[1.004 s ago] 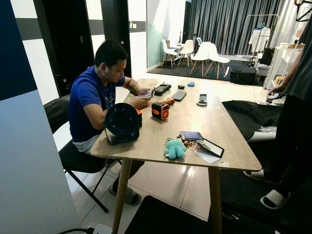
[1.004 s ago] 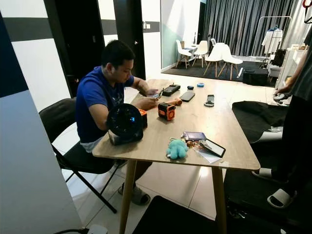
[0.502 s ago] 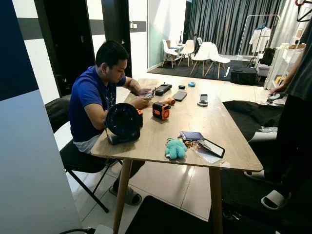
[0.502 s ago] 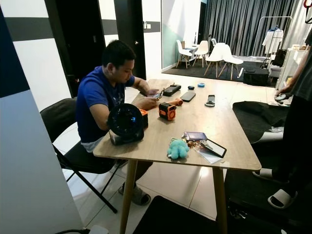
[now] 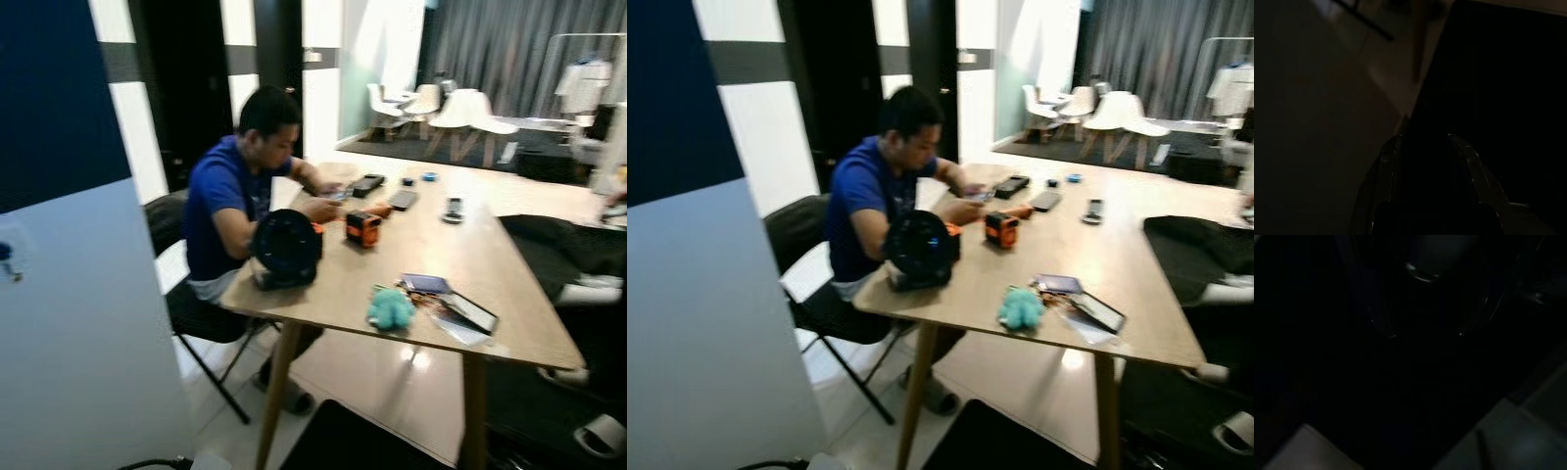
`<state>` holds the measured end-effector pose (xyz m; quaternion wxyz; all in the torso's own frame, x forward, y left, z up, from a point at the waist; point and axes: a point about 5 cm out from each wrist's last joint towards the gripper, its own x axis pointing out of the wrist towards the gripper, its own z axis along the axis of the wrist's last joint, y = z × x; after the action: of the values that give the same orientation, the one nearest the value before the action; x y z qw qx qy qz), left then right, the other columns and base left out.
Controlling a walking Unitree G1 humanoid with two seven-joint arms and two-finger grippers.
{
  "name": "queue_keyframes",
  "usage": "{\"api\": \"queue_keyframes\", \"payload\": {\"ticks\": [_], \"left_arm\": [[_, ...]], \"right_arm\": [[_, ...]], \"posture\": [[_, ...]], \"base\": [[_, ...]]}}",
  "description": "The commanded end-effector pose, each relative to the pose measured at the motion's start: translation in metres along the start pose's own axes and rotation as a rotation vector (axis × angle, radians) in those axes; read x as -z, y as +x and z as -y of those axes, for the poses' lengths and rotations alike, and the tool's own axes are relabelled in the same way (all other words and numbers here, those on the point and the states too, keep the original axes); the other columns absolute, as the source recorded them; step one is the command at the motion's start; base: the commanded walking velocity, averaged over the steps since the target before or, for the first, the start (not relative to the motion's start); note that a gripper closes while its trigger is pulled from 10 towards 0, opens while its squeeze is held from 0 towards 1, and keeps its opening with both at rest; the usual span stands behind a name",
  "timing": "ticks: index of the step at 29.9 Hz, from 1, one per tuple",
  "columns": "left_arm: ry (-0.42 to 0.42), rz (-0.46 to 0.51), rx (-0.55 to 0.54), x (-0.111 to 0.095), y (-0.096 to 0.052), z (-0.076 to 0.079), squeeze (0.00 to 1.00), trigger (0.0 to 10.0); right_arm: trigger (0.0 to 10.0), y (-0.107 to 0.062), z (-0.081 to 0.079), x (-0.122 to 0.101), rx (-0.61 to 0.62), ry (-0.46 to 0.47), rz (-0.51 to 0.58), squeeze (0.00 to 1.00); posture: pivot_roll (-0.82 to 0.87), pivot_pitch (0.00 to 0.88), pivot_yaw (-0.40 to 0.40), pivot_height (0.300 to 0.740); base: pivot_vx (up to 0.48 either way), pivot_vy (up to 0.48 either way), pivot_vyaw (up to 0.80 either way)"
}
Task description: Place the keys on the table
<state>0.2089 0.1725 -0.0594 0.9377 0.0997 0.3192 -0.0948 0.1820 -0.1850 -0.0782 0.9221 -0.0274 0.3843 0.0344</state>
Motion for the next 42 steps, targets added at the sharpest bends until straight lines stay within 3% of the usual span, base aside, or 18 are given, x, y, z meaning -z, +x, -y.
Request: {"api": "queue_keyframes", "payload": {"ticks": [1, 42], "left_arm": [[0.016, -0.004, -0.002, 0.0019, -0.0012, -0.0027, 0.0, 10.0], [-0.036, -0.026, -0.002, 0.0077, -0.0034, -0.0041, 0.0, 10.0]], "right_arm": [[10.0, 0.0006, -0.0007, -0.0024, -0.005, -0.013, 0.011, 0.0], [10.0, 0.0021, -0.0067, -0.004, -0.026, -0.016, 0.009, 0.0]], "posture": [[0.06, 0.0, 0.011, 0.74], [0.07, 0.017, 0.009, 0.74]], "base": [[0.0, 0.0, 0.8], [0.0, 0.0, 0.8]]}}
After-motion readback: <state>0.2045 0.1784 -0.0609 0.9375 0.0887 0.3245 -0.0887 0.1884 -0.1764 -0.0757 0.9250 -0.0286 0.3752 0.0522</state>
